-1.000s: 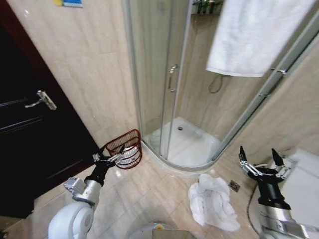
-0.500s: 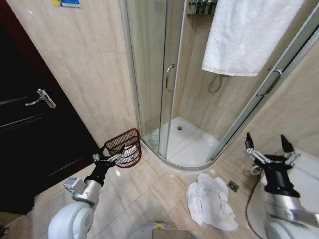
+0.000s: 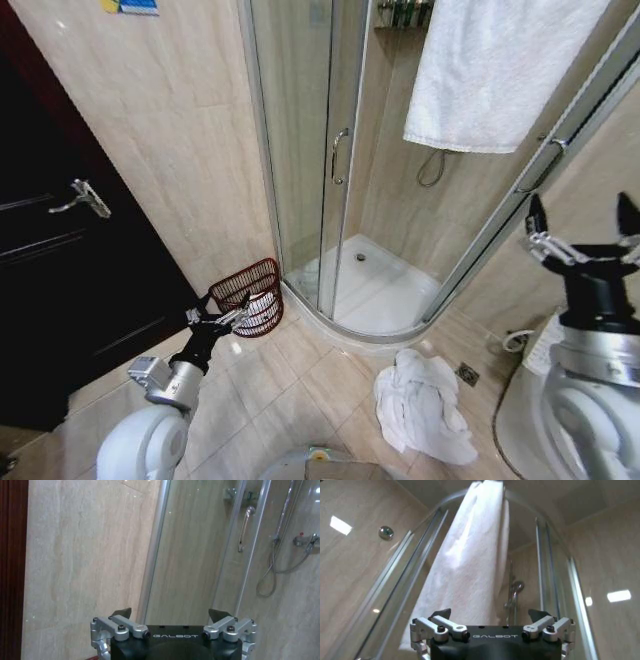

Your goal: Discard the used towel into the hamper.

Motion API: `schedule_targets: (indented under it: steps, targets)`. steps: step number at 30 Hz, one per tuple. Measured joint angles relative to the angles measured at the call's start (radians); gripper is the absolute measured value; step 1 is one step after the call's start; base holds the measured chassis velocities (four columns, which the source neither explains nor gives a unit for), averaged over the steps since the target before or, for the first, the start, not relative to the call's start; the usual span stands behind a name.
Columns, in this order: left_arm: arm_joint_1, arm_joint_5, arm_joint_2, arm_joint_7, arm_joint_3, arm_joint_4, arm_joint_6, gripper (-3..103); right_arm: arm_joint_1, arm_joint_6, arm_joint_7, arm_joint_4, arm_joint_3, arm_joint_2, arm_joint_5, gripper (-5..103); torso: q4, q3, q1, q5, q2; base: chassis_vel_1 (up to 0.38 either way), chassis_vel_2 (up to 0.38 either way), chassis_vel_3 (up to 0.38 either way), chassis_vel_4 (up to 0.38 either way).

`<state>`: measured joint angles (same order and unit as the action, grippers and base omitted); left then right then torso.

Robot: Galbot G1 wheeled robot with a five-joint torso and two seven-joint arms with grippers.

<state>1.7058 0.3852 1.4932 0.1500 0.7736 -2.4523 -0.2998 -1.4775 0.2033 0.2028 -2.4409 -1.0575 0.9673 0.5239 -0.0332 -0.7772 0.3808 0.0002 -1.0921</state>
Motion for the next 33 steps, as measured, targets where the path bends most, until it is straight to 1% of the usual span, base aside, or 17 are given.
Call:
schedule_targets:
  steps: [1,2,5,10,13,14,16,18,19,21,23,25,26,29,30,31,33]
  targets:
    - [0.0,0.0,0.0,0.0,0.0,0.0,0.0,100,0.016,0.0,0.017,0.007,-0.002,-0.025,0.001,100,0.0,0.0,0.0,0.0,0.0,0.0,0.0,0.0,0.0]
    - [0.0,0.0,0.0,0.0,0.0,0.0,0.0,100,0.016,0.0,0.017,0.007,-0.002,-0.025,0.001,100,0.0,0.0,0.0,0.0,0.0,0.0,0.0,0.0,0.0]
    - [0.0,0.0,0.0,0.0,0.0,0.0,0.0,100,0.063,-0.003,0.068,0.021,0.0,-0.092,-0.002,100,-0.0002,0.0,0.0,-0.0002,0.0,0.0,0.0,0.0,0.0]
    - [0.0,0.0,0.0,0.0,0.0,0.0,0.0,100,0.103,-0.008,0.068,0.04,0.001,-0.134,0.0,100,0.0,0.0,0.0,-0.0001,0.0,0.0,0.0,0.0,0.0]
    - [0.0,0.0,0.0,0.0,0.0,0.0,0.0,100,0.189,-0.046,0.049,0.076,0.007,-0.191,0.01,100,0.0,0.0,0.0,0.0001,0.0,0.0,0.0,0.0,0.0]
    - [0.0,0.0,0.0,0.0,0.0,0.0,0.0,100,0.189,-0.046,0.049,0.076,0.007,-0.191,0.01,100,0.0,0.0,0.0,0.0001,0.0,0.0,0.0,0.0,0.0]
    - [0.0,0.0,0.0,0.0,0.0,0.0,0.0,100,0.248,-0.067,0.028,0.105,0.013,-0.237,0.052,100,-0.0002,0.0,0.0,-0.0001,0.0,0.0,0.0,0.0,0.0]
    - [0.0,0.0,0.0,0.0,0.0,0.0,0.0,100,0.26,-0.07,0.017,0.113,0.013,-0.247,0.065,100,-0.0003,0.0,0.0,-0.0002,0.0,0.0,0.0,0.0,0.0]
    - [0.0,0.0,0.0,0.0,0.0,0.0,0.0,100,0.286,-0.08,-0.019,0.133,0.01,-0.271,0.096,100,-0.0003,0.0,0.0,-0.0001,0.0,0.0,0.0,0.0,0.0]
    - [0.0,0.0,0.0,0.0,0.0,0.0,0.0,100,0.327,-0.087,-0.055,0.168,0.01,-0.303,0.123,100,0.0001,0.0,0.0,-0.0002,0.0,0.0,0.0,0.0,0.0]
    - [0.0,0.0,0.0,0.0,0.0,0.0,0.0,100,0.352,-0.09,-0.06,0.185,0.02,-0.316,0.138,100,0.0,0.0,0.0,0.0,0.0,0.0,0.0,0.0,0.0]
    - [0.0,0.0,0.0,0.0,0.0,0.0,0.0,100,0.417,-0.118,-0.064,0.216,0.047,-0.346,0.187,100,0.0,0.0,0.0,0.0,0.0,0.0,0.0,0.0,0.0]
    - [0.0,0.0,0.0,0.0,0.0,0.0,0.0,100,0.417,-0.118,-0.064,0.216,0.047,-0.346,0.187,100,0.0,0.0,0.0,0.0,0.0,0.0,0.0,0.0,0.0]
    - [0.0,0.0,0.0,0.0,0.0,0.0,0.0,100,0.533,-0.148,-0.071,0.276,0.1,-0.401,0.259,100,-0.0002,0.0,0.0,0.0001,0.0,0.0,0.0,0.0,0.0]
    - [0.0,0.0,0.0,0.0,0.0,0.0,0.0,100,0.533,-0.148,-0.071,0.276,0.1,-0.401,0.259,100,-0.0002,0.0,0.0,0.0001,0.0,0.0,0.0,0.0,0.0]
    - [0.0,0.0,0.0,0.0,0.0,0.0,0.0,100,0.586,-0.164,-0.077,0.302,0.117,-0.424,0.294,100,-0.0001,0.0,0.0,0.0004,0.0,0.0,0.0,0.0,0.0]
    - [0.0,0.0,0.0,0.0,0.0,0.0,0.0,100,0.678,-0.198,-0.086,0.335,0.145,-0.457,0.362,100,-0.0001,0.0,0.0,-0.0004,0.0,0.0,0.0,0.0,0.0]
